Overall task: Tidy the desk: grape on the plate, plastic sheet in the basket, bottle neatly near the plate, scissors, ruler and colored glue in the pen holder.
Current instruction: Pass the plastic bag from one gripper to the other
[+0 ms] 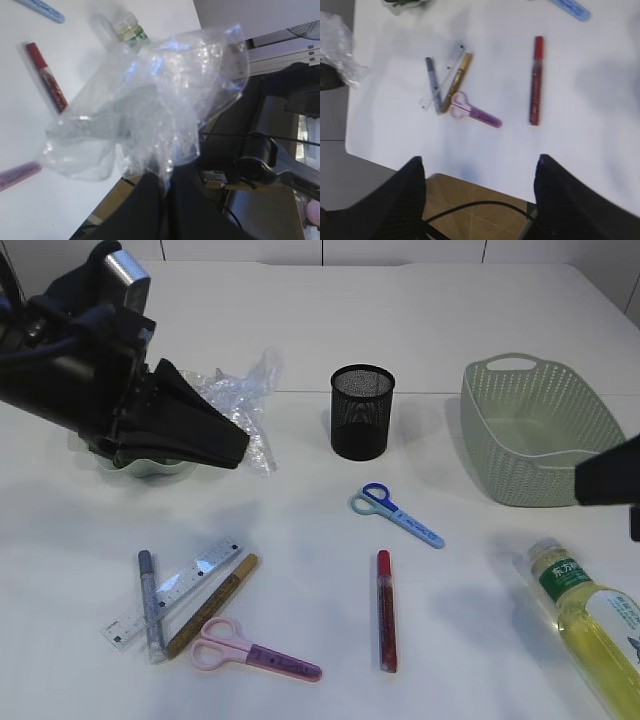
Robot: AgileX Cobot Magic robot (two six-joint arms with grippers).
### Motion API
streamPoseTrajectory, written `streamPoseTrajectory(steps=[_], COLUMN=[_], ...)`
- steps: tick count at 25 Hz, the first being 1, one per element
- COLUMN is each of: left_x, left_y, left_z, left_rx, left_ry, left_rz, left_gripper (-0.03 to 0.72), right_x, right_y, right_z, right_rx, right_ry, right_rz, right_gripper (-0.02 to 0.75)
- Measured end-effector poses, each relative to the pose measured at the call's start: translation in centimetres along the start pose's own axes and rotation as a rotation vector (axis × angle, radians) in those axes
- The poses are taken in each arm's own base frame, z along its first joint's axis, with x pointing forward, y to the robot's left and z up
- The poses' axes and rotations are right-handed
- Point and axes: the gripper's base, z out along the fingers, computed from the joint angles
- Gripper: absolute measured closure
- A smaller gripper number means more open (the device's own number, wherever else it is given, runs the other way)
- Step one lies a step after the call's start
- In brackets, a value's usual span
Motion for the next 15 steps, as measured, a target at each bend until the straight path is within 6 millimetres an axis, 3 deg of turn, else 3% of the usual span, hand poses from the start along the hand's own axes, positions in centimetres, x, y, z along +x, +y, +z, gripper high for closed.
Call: streamPoseTrajectory(steps=[8, 15], left_x=[0.7, 0.3], left_y=[-2.2, -3.1], left_z=[3.1, 3.9], left_rx=[0.094, 0.192], left_ry=[0.062, 0.014], left_rz=[0.041, 0.035], left_gripper=[0.694, 0.694], right_x=[-2.3, -4.3], right_y=[0.8, 0.5], right_z=[1.7, 3.6], right_rx=[-0.206, -0.344], right_ry=[-0.07, -0.101], right_rz=[-0.048, -0.025], right_gripper=[0.207, 0.207])
